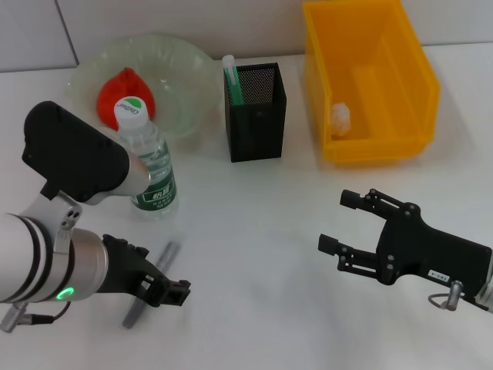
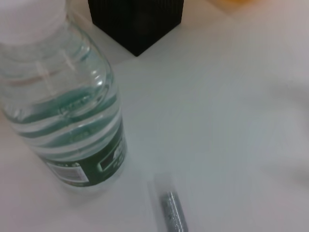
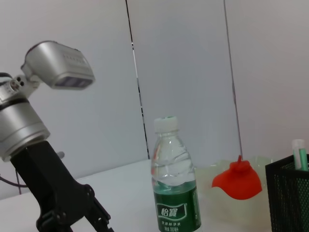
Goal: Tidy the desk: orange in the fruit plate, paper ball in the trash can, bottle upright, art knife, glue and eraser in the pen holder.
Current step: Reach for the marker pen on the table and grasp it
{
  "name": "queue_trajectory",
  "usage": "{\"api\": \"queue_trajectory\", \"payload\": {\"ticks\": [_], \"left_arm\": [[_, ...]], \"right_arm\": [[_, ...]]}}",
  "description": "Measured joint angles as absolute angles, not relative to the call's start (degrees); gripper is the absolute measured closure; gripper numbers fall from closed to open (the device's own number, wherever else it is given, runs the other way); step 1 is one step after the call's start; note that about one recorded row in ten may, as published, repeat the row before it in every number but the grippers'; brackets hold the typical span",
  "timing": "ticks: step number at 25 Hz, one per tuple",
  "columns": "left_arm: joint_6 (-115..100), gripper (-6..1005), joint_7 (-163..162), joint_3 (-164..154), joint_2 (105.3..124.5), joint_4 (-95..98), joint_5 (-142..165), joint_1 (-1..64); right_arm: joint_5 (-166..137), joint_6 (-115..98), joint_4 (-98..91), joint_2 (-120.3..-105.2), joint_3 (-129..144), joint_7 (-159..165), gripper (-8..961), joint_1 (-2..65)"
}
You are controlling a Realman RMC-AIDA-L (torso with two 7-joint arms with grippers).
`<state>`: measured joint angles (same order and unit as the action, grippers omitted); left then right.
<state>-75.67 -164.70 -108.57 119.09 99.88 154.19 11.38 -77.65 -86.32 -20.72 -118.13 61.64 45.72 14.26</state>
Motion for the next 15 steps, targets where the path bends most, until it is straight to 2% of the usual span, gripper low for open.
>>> {"api": "queue_trajectory", "payload": {"ticks": [15], "left_arm": [[-74.3, 212, -164.8, -107.9, 119.16, 94.1, 153.2, 16.7]], "right_arm": [[-78.2, -85.7, -20.2, -118.13, 61.6, 46.2, 128, 15.2]]}}
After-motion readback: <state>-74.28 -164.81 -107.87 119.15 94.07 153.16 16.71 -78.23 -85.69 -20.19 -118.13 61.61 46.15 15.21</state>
